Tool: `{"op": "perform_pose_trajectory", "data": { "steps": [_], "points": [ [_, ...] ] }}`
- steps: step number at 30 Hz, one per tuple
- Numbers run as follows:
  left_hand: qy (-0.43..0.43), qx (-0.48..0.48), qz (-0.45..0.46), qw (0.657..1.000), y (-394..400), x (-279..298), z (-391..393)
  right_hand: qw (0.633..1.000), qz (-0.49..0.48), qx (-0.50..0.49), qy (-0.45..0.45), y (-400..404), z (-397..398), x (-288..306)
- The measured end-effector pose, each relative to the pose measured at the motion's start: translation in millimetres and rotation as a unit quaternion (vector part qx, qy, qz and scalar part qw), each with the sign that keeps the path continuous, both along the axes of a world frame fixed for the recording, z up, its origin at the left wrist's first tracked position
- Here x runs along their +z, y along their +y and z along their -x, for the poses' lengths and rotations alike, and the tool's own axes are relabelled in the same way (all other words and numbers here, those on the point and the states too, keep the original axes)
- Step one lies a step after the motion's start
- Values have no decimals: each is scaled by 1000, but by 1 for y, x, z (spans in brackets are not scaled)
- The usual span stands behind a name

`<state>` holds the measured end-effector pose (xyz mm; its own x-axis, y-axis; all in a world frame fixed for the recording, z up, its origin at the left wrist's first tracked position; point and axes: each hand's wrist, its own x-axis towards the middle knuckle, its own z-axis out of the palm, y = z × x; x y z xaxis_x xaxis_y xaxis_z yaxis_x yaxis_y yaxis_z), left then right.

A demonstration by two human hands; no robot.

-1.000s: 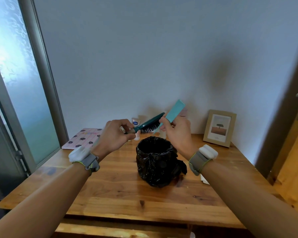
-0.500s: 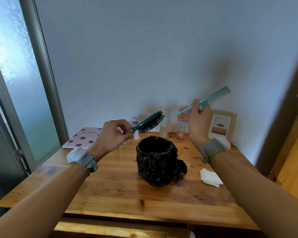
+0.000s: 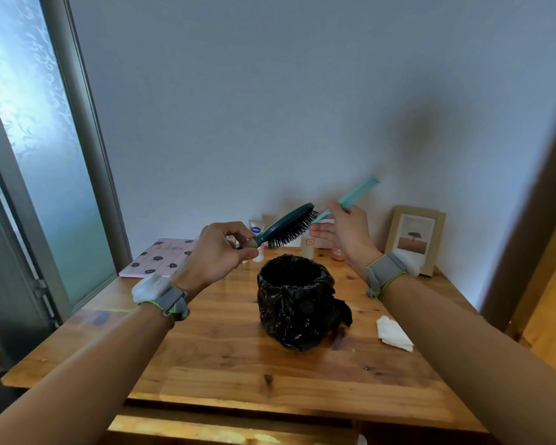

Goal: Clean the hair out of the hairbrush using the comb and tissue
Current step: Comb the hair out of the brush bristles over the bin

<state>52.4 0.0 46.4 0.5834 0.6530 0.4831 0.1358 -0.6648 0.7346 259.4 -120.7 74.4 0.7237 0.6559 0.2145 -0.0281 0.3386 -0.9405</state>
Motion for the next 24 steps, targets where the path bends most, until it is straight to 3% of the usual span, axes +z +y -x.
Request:
{"op": "perform_pose_trajectory", "data": {
  "steps": [3, 6, 11, 15, 18, 24],
  "points": [
    [-7, 3, 7, 1000, 1, 0, 0, 999, 20, 3, -40, 1, 3, -5],
    [-5, 7, 2, 1000, 1, 0, 2, 990, 49, 6, -135, -1, 1, -12],
    [4, 16, 6, 1000, 0, 1, 1, 934, 63, -91, -339, -11, 2, -21],
    [13, 30, 7, 999, 0, -1, -2, 909, -89, -171, -369, -20, 13, -19],
    [22, 33, 7, 999, -1, -1, -3, 894, -160, -162, -386, -24, 22, -18],
    [11, 30, 19, 999, -4, -1, -5, 847, -69, -114, -515, -22, 27, -28]
  ]
}}
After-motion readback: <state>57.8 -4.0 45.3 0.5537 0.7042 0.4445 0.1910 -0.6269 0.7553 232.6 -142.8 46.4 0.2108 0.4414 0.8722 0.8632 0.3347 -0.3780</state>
